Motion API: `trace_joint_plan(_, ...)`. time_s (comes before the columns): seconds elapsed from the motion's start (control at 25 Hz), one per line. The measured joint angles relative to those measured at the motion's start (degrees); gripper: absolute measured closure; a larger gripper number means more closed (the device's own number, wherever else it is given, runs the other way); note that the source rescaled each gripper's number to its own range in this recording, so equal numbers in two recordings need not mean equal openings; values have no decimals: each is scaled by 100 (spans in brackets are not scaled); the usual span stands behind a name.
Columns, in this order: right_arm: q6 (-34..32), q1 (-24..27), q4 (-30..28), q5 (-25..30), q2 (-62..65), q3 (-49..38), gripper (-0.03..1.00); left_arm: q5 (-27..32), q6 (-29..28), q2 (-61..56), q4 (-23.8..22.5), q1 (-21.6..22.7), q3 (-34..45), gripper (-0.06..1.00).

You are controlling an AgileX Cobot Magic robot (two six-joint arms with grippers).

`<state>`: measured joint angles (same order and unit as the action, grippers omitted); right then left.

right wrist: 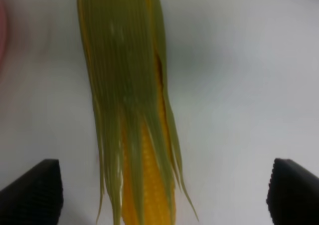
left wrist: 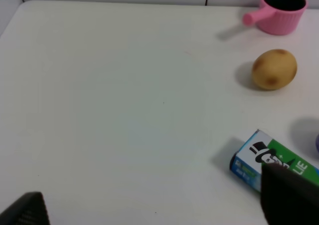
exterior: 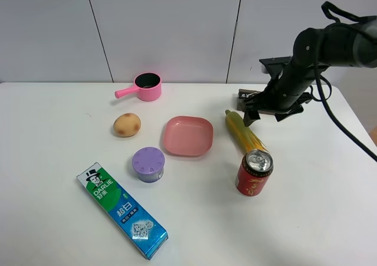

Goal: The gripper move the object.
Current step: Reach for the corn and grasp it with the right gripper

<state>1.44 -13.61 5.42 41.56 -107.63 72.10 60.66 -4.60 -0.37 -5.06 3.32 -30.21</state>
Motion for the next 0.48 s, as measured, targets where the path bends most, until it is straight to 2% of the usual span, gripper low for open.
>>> trace_joint_plan(0.16, 202, 0, 224, -110, -277, 0, -3, 0, 0, 0, 0, 0, 0, -6)
trace_joint_plan(0.48, 290, 0, 230, -466, -731, 0, -3, 0, 0, 0, 0, 0, 0, -6)
